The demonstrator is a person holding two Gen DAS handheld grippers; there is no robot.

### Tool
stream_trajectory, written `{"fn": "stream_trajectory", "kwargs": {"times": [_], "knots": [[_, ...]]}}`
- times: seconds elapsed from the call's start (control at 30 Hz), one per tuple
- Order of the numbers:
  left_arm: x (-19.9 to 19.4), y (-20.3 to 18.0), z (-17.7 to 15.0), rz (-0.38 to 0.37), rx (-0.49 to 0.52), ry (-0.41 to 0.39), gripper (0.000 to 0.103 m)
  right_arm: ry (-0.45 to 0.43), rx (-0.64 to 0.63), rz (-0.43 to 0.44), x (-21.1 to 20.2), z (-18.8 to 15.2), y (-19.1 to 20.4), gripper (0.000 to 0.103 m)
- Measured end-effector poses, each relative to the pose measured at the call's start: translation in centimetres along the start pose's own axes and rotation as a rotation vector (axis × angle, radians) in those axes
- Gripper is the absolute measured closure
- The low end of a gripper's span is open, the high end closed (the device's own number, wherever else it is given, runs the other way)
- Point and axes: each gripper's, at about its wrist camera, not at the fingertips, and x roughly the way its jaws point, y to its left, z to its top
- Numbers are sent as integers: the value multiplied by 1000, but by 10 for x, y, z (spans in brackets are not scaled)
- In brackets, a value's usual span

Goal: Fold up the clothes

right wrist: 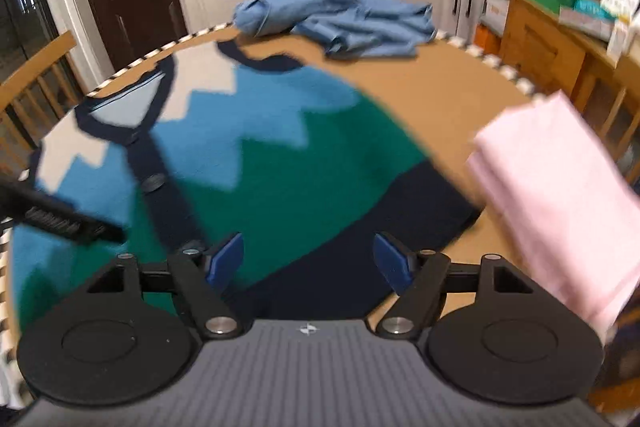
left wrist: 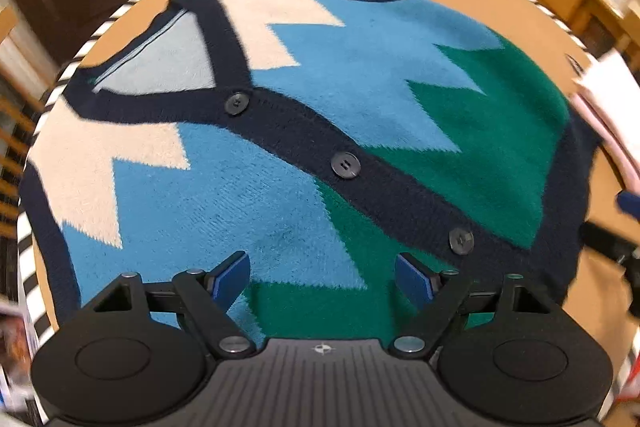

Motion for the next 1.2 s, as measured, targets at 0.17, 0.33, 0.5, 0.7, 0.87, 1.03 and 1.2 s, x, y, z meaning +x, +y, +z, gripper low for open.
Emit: {"fn": "stream_trajectory", "kwargs": {"times": [0.17, 0.33, 0.5, 0.7, 0.87, 1.03, 1.2], "knots": [[-10, 10, -16, -38, 176, -10, 21, -5, 217, -50, -21, -39, 24, 30], [-20, 31, -43, -79, 272, 2, 21, -35, 489, -68, -42, -83, 38, 30], [-20, 35, -67, -133, 330, 37, 21, -28, 656, -74, -73, -120, 47, 29], [-20, 35, -88, -190, 369, 63, 21, -9, 796, -35, -89, -154, 51, 28], [-20, 31, -101, -214, 397, 71, 21, 47, 913, 75, -84, -172, 47, 28], [-19, 22, -110, -214, 451, 77, 21, 93, 1025, 184, -74, -183, 43, 29], [-15, 17, -115, -196, 488, 71, 20, 154, 1050, 208, -68, -178, 46, 29]]}}
